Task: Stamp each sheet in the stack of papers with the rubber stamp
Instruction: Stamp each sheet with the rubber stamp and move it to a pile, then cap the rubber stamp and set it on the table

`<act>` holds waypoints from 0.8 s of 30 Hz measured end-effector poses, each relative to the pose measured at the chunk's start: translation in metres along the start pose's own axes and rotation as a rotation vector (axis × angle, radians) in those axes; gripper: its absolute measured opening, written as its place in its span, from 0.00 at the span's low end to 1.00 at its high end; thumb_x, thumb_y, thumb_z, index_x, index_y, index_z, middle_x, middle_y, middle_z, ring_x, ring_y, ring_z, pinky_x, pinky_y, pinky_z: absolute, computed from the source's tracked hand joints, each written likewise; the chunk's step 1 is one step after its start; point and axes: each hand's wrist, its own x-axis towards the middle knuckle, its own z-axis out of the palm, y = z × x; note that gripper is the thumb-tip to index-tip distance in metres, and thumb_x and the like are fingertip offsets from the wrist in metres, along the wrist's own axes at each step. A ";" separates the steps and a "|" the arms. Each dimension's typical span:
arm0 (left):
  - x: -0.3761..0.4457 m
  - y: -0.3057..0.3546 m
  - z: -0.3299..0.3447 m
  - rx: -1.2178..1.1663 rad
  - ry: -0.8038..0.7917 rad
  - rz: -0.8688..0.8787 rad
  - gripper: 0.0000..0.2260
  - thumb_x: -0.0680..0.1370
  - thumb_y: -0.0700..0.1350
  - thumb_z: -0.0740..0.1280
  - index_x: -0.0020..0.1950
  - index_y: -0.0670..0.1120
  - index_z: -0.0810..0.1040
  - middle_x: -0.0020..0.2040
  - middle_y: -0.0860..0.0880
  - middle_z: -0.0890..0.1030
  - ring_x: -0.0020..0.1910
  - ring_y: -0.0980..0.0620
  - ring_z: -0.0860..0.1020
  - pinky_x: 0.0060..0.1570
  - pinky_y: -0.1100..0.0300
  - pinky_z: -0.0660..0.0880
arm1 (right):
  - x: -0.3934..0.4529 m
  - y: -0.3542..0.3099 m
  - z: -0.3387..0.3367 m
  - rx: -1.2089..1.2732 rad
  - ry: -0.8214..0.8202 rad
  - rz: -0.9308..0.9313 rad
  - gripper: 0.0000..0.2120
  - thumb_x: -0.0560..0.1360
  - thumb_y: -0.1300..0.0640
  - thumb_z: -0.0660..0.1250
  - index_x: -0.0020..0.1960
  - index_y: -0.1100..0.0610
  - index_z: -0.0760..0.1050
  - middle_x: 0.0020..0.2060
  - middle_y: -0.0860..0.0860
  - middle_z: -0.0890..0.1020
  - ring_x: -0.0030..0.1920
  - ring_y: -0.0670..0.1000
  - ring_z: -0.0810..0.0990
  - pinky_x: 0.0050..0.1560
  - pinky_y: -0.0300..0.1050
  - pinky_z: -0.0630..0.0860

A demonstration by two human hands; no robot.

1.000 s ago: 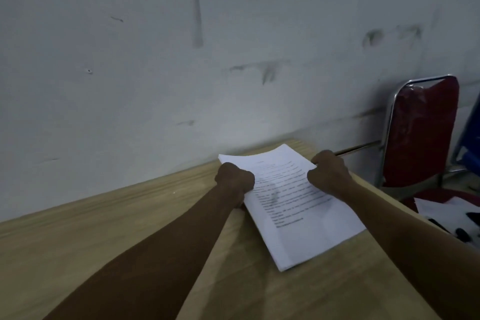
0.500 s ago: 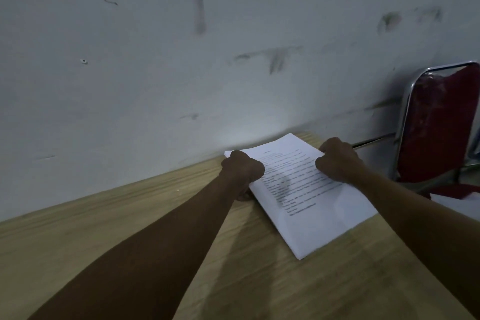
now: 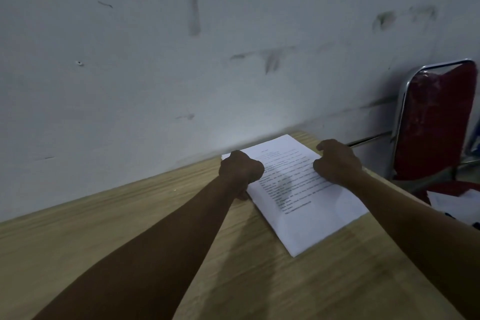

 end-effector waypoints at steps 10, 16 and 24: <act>-0.003 -0.005 -0.002 -0.141 -0.055 -0.018 0.03 0.72 0.37 0.66 0.43 0.38 0.73 0.38 0.40 0.76 0.45 0.38 0.83 0.46 0.40 0.81 | -0.003 0.002 0.001 0.014 -0.011 -0.019 0.20 0.74 0.59 0.67 0.65 0.58 0.72 0.63 0.57 0.77 0.62 0.59 0.75 0.61 0.54 0.73; -0.025 -0.003 -0.016 -0.093 -0.076 0.001 0.10 0.75 0.40 0.65 0.37 0.42 0.66 0.36 0.43 0.71 0.33 0.43 0.75 0.44 0.49 0.79 | -0.026 -0.003 -0.012 0.029 0.000 -0.104 0.21 0.73 0.58 0.68 0.64 0.60 0.72 0.60 0.58 0.79 0.59 0.60 0.77 0.58 0.53 0.74; -0.088 -0.012 -0.075 -0.136 -0.121 0.067 0.13 0.75 0.45 0.69 0.54 0.40 0.71 0.48 0.42 0.75 0.49 0.43 0.79 0.49 0.49 0.78 | -0.110 -0.031 -0.023 0.074 -0.027 -0.227 0.24 0.73 0.54 0.68 0.69 0.52 0.71 0.63 0.55 0.76 0.65 0.55 0.73 0.64 0.52 0.71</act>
